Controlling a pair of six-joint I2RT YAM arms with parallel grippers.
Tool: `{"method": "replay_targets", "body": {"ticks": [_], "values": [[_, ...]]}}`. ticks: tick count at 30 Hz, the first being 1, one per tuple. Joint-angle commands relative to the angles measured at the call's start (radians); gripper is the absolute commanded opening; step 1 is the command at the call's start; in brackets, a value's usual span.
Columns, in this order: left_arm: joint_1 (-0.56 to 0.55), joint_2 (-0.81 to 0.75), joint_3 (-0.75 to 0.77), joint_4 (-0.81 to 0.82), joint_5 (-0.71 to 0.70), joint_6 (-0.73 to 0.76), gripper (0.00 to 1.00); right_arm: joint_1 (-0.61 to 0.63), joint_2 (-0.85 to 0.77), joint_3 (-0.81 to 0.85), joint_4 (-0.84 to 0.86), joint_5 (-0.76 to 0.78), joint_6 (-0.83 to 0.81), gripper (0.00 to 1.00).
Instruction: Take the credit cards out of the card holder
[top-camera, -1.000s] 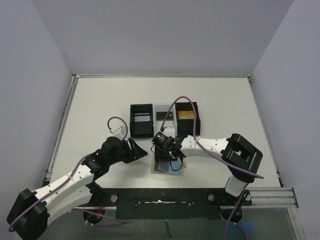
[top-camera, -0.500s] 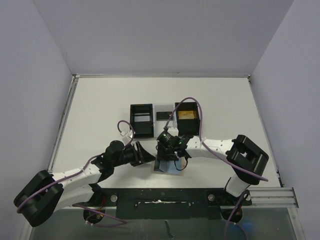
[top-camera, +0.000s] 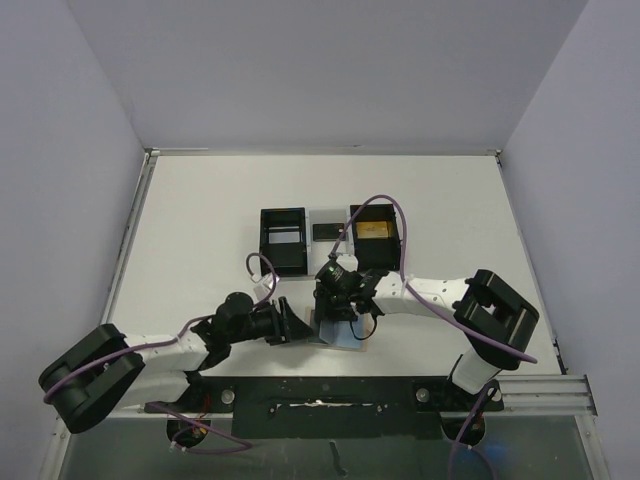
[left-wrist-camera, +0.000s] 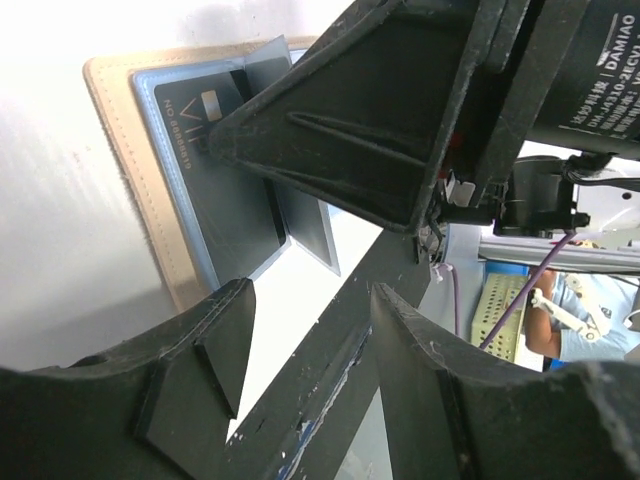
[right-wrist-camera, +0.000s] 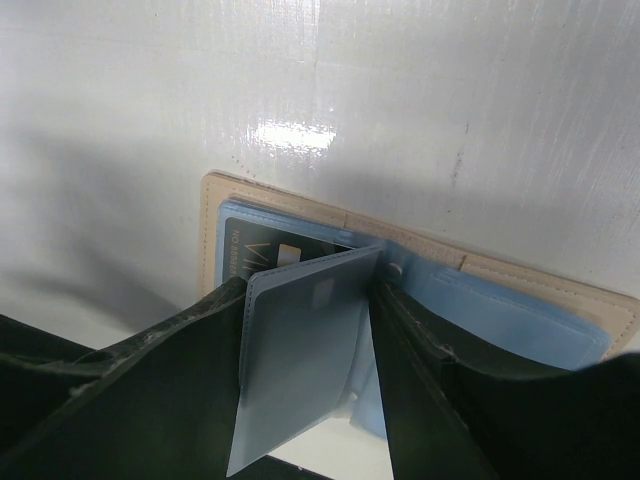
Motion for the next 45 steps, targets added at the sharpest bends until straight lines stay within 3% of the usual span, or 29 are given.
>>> {"method": "replay_targets", "body": {"ticks": [1,10,18,25,31,34,38,45], "values": [[-0.021,0.092,0.08,0.16,0.042,0.043,0.48,-0.003,0.012,-0.033,0.061,-0.026,0.021,0.51],[-0.072,0.27,0.165,0.287,0.05,0.034,0.48,-0.008,-0.004,-0.042,0.081,-0.039,0.019,0.52],[-0.075,0.336,0.192,0.359,0.09,0.019,0.47,-0.023,-0.057,-0.029,0.088,-0.029,-0.014,0.6],[-0.083,0.342,0.235,0.322,0.092,0.035,0.47,-0.04,-0.176,-0.016,-0.028,0.081,0.001,0.72],[-0.111,0.416,0.303,0.296,0.121,0.062,0.47,-0.074,-0.3,-0.045,-0.152,0.185,0.054,0.75],[-0.132,0.458,0.326,0.297,0.132,0.06,0.47,-0.098,-0.376,-0.079,-0.219,0.232,0.097,0.75],[-0.148,0.433,0.318,0.283,0.104,0.056,0.47,-0.131,-0.472,-0.151,-0.175,0.197,0.107,0.71],[-0.138,0.236,0.296,-0.031,-0.078,0.126,0.47,-0.137,-0.524,-0.215,-0.002,0.063,0.071,0.58]]}}
